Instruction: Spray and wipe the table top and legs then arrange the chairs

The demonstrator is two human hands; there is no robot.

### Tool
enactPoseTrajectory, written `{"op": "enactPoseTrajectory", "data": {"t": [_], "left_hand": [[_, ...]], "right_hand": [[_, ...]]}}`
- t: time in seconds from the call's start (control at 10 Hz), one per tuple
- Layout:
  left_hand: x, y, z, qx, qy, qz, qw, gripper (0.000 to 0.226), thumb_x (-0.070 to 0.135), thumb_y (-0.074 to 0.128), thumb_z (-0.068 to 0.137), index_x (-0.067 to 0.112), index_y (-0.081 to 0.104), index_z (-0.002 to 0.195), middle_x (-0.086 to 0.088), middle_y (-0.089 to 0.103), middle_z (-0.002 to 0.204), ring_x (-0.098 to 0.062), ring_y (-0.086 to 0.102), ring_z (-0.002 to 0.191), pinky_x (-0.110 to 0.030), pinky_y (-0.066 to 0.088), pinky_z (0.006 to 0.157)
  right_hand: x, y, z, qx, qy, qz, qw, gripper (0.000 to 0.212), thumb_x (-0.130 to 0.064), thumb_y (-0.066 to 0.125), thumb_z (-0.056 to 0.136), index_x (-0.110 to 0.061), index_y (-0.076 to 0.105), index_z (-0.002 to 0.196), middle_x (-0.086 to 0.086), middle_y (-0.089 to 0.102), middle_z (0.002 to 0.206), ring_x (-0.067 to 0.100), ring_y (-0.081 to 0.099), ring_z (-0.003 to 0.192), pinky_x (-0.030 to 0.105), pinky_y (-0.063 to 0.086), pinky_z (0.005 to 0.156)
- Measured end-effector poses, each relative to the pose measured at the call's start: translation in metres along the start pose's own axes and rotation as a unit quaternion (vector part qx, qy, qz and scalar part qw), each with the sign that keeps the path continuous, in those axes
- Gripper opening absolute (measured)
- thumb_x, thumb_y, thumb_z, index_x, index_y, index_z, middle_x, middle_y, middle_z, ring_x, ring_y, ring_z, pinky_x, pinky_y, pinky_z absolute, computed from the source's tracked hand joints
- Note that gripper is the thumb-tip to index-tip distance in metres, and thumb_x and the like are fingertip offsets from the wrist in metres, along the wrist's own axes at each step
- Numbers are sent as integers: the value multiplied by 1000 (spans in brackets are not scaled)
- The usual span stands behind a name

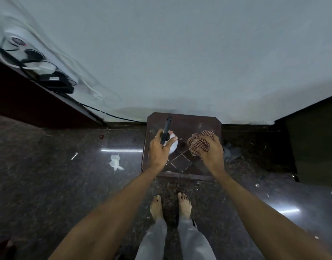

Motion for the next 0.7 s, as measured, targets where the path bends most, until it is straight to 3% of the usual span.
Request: {"op": "enactPoseTrajectory", "data": {"t": [0.2,0.3,0.5,0.6,0.7], "left_hand": [[-67,26,28,8,-39,2,999,63,49,76,85,16,62,137,-10,64,138,-32,52,137,-57,43,112],[-82,27,35,12,-48,1,999,82,73,70,77,25,59,142,-5,58,147,-32,42,146,-60,39,115],[-91,27,42,-23,-43,51,997,79,79,64,76,30,58,138,-6,56,148,-31,43,145,-62,41,112],[-59,18,34,-49,-30,64,996,57,49,74,84,21,61,132,-9,63,138,-30,55,133,-53,46,110],[-46,9,27,-71,-24,82,994,48,15,79,88,15,59,132,-7,66,133,-27,59,127,-39,48,104]], "right_hand": [[56,56,17,-108,-33,-50,992,59,-7,60,96,-22,43,150,19,32,158,41,30,144,50,28,116],[61,62,20,-109,-24,-73,991,59,-6,56,97,-22,41,151,18,25,160,43,24,145,50,23,117],[58,64,20,-115,-16,-87,989,63,0,57,92,-21,43,150,19,24,160,45,27,143,52,28,117],[52,58,18,-119,-25,-107,987,63,-4,58,92,-23,42,151,19,27,159,45,29,142,50,29,116],[40,42,15,-92,-26,-115,989,62,-6,60,90,-21,46,148,19,35,154,44,34,138,50,34,111]]}}
Point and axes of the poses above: each hand's wrist, its own z-axis towards the middle knuckle, its own y-axis out of the palm, x = y × z, the point moved 9 cm from there along z, towards the middle knuckle
